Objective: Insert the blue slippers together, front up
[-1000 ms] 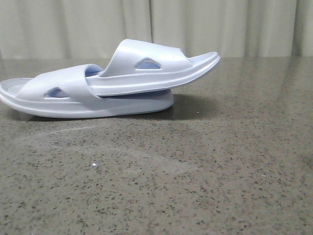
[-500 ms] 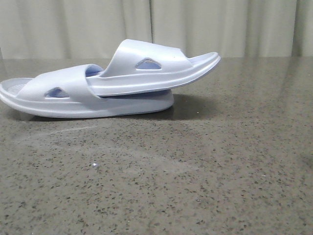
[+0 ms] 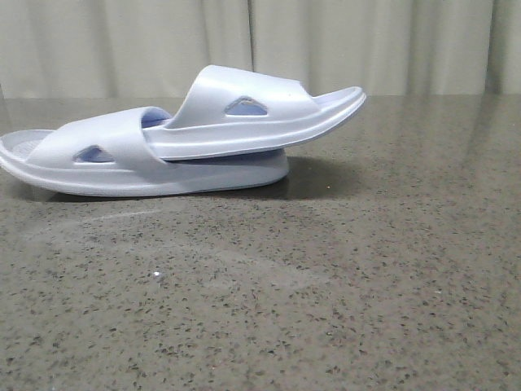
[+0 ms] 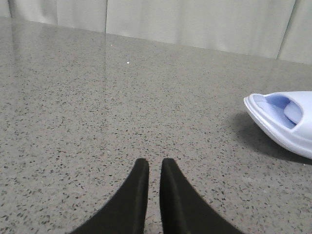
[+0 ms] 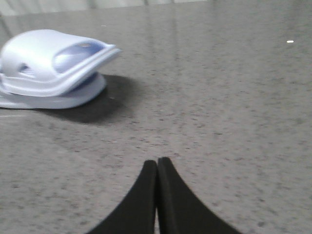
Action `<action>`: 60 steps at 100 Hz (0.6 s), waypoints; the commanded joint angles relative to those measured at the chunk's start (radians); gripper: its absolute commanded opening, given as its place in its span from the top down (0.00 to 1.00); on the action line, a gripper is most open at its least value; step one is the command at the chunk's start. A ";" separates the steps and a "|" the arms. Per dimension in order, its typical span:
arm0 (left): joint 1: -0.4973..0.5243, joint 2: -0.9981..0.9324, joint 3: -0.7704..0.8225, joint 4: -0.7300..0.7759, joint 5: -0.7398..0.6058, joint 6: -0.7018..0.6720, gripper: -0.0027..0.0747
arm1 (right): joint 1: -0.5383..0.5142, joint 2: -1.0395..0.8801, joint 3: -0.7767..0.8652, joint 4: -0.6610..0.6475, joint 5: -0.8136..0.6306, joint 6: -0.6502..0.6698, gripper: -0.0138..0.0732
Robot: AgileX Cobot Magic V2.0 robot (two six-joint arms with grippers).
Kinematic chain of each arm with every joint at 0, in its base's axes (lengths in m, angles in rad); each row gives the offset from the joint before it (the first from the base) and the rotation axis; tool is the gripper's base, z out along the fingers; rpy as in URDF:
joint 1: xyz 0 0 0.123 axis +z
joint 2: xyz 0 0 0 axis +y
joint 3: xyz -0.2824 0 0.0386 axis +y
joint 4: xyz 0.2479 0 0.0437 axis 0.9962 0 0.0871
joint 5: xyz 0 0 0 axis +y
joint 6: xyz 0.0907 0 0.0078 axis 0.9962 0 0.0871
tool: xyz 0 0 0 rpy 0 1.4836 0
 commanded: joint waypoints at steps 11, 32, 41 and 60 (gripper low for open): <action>0.003 -0.018 0.009 -0.010 -0.067 -0.008 0.95 | -0.013 -0.032 -0.016 -0.929 -0.130 0.809 0.94; 0.003 -0.018 0.009 -0.010 -0.067 -0.008 0.95 | -0.128 -0.186 0.119 -1.074 -0.255 0.900 0.94; 0.003 -0.018 0.009 -0.010 -0.067 -0.008 0.95 | -0.161 -0.265 0.177 -1.074 -0.261 0.900 0.94; 0.003 -0.018 0.009 -0.010 -0.067 -0.008 0.95 | -0.217 -0.400 0.217 -1.052 -0.135 0.900 0.94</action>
